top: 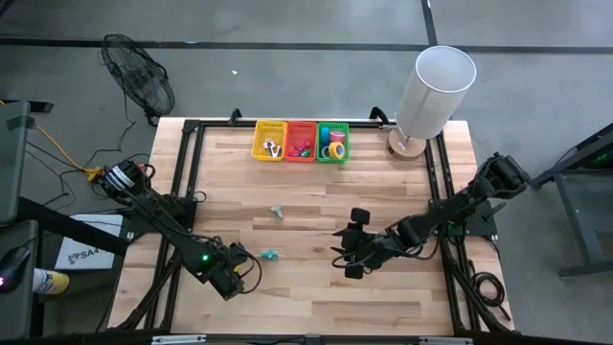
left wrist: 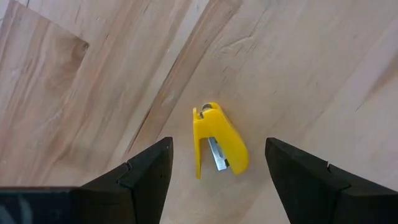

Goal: Pick and place Stapler, Stapler remover, tape
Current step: Put the yellow stapler into the orange basket

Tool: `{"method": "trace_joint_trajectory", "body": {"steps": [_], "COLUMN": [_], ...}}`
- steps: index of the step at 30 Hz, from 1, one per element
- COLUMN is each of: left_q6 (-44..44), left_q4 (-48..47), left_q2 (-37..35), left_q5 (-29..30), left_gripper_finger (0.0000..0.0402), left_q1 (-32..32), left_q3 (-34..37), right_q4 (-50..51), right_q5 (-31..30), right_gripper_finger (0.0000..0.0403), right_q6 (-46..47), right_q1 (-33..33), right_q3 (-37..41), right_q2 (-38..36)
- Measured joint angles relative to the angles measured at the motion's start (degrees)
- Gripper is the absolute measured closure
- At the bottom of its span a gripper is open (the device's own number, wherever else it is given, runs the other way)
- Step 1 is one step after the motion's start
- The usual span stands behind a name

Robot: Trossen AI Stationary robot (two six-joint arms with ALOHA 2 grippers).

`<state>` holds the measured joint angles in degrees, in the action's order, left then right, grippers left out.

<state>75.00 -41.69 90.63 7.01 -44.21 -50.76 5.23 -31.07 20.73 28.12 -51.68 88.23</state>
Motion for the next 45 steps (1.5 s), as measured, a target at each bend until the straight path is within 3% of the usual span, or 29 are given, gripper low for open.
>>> {"method": "trace_joint_trajectory", "body": {"steps": [10, 18, 27, 45], "left_q6": [0.3, -2.6, -2.1, -1.2], "left_q4": [0.4, 1.5, 1.4, 1.5], "left_q2": [0.0, 1.6, 1.6, 1.6], "left_q5": [0.6, -4.9, -5.4, -6.2], "left_gripper_finger": [0.0151, 0.0151, 0.0153, 0.0254], "left_q1": [1.5, 3.9, 3.7, 3.7], "left_q3": [0.0, 0.0, 0.0, 0.0], "right_q4": [0.0, 0.0, 0.0, 0.0], "right_q5": [0.0, 0.0, 0.0, 0.0], "right_gripper_finger": [0.0238, 0.0238, 0.0237, 0.0238], "right_q6": [0.0, 0.0, 0.1, 0.4], "right_q1": [0.0, 0.0, 0.0, 0.0], "right_q3": [0.0, 0.0, 0.0, 0.0], "right_q2": [0.0, 0.0, 0.0, 0.0]}}
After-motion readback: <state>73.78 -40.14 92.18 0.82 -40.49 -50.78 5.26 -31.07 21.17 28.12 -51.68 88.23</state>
